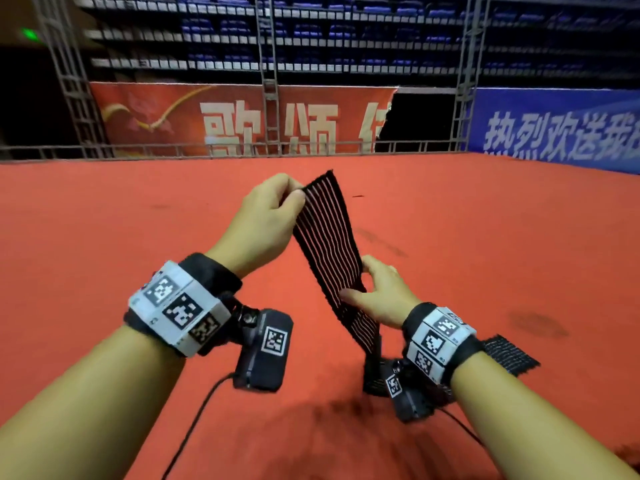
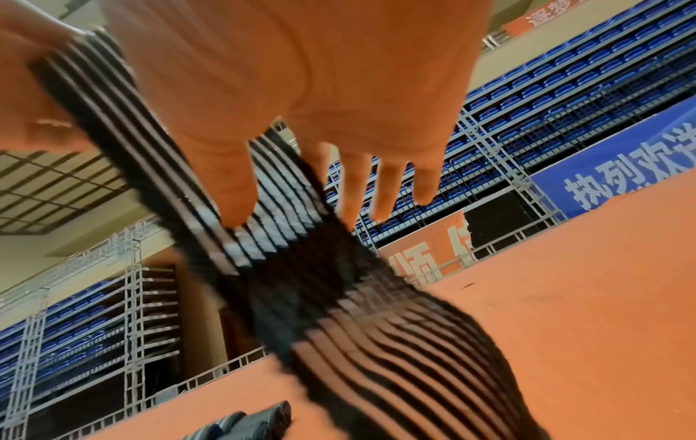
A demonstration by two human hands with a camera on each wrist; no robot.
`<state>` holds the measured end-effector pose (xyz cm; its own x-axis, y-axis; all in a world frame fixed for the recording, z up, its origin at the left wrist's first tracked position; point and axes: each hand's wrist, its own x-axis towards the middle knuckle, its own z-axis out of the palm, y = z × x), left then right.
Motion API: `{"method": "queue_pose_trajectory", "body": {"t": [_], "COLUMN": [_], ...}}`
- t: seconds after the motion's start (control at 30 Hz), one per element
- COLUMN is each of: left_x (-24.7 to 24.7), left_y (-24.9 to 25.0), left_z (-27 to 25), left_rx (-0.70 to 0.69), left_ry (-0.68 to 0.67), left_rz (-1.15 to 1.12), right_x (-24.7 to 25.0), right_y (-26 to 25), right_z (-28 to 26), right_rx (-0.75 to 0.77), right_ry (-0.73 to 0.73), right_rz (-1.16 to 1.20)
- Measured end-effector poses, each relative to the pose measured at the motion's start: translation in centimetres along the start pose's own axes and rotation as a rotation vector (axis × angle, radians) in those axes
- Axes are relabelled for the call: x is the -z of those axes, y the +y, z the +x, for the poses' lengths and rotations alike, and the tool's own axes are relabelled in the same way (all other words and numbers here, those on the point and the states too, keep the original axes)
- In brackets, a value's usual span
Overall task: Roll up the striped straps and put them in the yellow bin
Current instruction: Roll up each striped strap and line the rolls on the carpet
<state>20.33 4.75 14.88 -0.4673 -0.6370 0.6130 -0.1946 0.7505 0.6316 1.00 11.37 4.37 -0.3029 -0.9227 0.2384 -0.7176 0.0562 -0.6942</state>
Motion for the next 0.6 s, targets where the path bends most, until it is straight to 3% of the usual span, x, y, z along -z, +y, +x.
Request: {"method": "queue_pose_trajectory", "body": {"t": [0.17,0.3,0.6], "left_x": [8.7,13.6,17.7], "left_y": [3.3,3.8,2.7], "left_z": [-1.4,-2.7,-4.8], "left_rx": [-0.062,-0.02,-0.011], "left_ry": [0.132,0.184,0.301], "left_rz": [0.046,0.085,0.203], "right_x": [-0.4,-1.7,-3.4], "right_y": [-3.9,-7.8,-12.6], "right_z": [-1.2,-2.3,-4.1], "right_rx": [0.115,0.17,0.221], "right_ry": [-0.105,-0.189,-0.211], "right_rz": [0.194,0.274,0.415]}}
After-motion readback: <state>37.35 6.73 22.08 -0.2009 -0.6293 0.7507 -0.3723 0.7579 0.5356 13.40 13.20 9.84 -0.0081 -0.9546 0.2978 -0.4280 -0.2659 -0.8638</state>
